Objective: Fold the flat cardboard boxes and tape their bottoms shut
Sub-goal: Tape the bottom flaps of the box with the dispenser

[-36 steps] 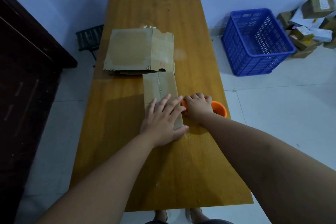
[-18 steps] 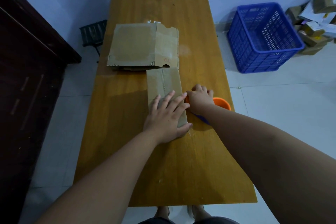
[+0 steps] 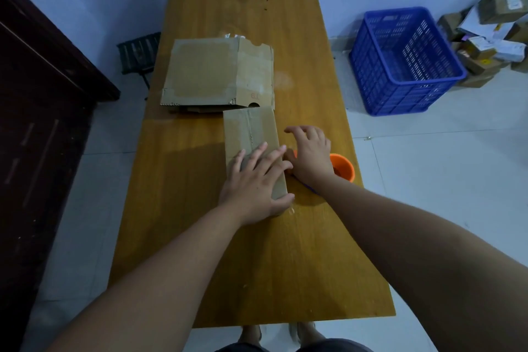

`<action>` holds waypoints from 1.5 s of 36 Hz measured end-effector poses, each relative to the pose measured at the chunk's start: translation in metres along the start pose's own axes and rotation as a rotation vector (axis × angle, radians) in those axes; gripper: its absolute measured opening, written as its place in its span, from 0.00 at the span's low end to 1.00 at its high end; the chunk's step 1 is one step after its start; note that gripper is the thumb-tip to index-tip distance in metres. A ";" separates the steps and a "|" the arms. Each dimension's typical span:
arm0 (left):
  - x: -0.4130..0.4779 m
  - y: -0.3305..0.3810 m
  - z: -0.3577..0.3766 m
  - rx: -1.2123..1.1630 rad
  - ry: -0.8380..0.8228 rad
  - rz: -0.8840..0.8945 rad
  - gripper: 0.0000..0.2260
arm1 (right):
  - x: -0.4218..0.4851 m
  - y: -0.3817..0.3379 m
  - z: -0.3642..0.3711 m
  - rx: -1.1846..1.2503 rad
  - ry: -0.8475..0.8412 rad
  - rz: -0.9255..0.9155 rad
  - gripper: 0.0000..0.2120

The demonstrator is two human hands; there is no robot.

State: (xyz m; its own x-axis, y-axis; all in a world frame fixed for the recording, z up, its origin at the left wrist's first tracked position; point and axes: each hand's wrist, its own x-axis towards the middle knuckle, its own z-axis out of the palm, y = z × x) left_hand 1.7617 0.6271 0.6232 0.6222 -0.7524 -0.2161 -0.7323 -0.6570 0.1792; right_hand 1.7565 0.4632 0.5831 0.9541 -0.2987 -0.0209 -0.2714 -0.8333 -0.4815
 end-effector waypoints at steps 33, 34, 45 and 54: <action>0.012 0.029 -0.026 -0.420 -0.138 -0.298 0.30 | -0.110 0.007 -0.018 0.363 0.124 0.021 0.13; 0.010 0.028 -0.032 -0.509 -0.125 -0.312 0.27 | -0.113 0.003 -0.016 0.336 0.106 -0.043 0.15; -0.050 -0.020 -0.012 -0.352 0.239 -0.078 0.13 | -0.113 -0.007 -0.014 -0.028 0.040 -0.486 0.23; -0.090 -0.050 0.016 -0.088 0.365 0.055 0.24 | -0.094 0.003 -0.031 -0.213 -0.061 -0.739 0.26</action>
State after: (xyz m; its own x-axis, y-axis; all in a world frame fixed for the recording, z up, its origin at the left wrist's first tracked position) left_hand 1.7380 0.7287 0.6182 0.6516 -0.7437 0.1492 -0.7509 -0.6045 0.2660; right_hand 1.6618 0.4750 0.6107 0.9005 0.3916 0.1890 0.4266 -0.8796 -0.2106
